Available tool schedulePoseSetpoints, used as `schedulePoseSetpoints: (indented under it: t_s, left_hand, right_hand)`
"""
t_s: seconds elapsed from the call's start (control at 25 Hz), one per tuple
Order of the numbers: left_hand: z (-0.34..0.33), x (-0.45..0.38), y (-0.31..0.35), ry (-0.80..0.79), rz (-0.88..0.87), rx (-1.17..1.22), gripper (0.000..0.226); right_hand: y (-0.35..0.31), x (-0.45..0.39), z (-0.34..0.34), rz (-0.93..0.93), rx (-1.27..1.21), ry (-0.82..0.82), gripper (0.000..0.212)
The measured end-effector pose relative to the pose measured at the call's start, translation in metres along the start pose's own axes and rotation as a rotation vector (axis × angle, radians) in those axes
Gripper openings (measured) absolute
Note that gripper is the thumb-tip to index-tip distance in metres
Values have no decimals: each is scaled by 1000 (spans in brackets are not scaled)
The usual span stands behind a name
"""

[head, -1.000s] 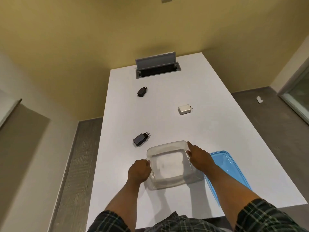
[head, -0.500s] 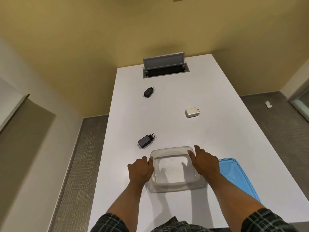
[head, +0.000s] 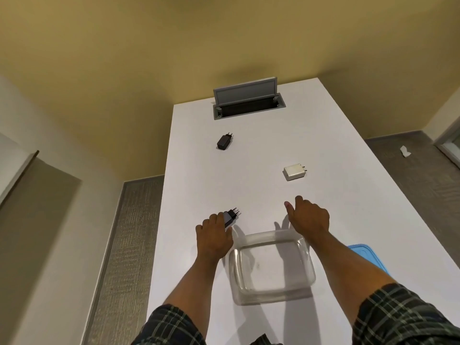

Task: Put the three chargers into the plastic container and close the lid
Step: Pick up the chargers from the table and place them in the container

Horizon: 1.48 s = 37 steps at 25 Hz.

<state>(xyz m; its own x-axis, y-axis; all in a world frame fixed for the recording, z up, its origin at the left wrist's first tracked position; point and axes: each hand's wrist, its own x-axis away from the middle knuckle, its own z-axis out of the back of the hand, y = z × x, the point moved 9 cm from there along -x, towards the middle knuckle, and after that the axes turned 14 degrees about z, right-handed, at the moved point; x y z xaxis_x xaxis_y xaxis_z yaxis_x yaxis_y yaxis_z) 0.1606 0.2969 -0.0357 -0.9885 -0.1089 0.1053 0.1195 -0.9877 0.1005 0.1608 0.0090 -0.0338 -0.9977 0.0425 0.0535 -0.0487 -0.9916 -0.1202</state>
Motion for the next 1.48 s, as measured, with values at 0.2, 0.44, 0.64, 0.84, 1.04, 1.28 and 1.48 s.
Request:
schedulePoseSetpoints:
  t_s: [0.2, 0.44, 0.64, 0.84, 1.04, 1.28, 1.48]
  left_hand:
    - [-29, -27, -5, -200, 61, -112, 71]
    - [-61, -50, -4, -295, 83, -143, 68]
    - [-72, -62, 1, -302, 72, -178, 62]
    - [-72, -75, 16, -260, -64, -204, 59]
    - [-70, -94, 26, -259, -50, -148, 55]
    - [-70, -94, 26, -260, -73, -168, 61]
    - [-70, -92, 28, -293, -177, -145, 68]
  right_hand:
    - [7, -33, -12, -79, -60, -88, 47]
    - [15, -72, -24, -148, -118, -149, 41]
    - [27, -105, -31, -171, -123, -151, 52]
    - [37, -143, -33, -131, -87, -164, 54]
    - [44, -171, -51, -224, -199, -220, 61]
    - [42, -168, -53, -325, -253, -152, 35]
    - [43, -150, -58, -410, -260, 2, 27]
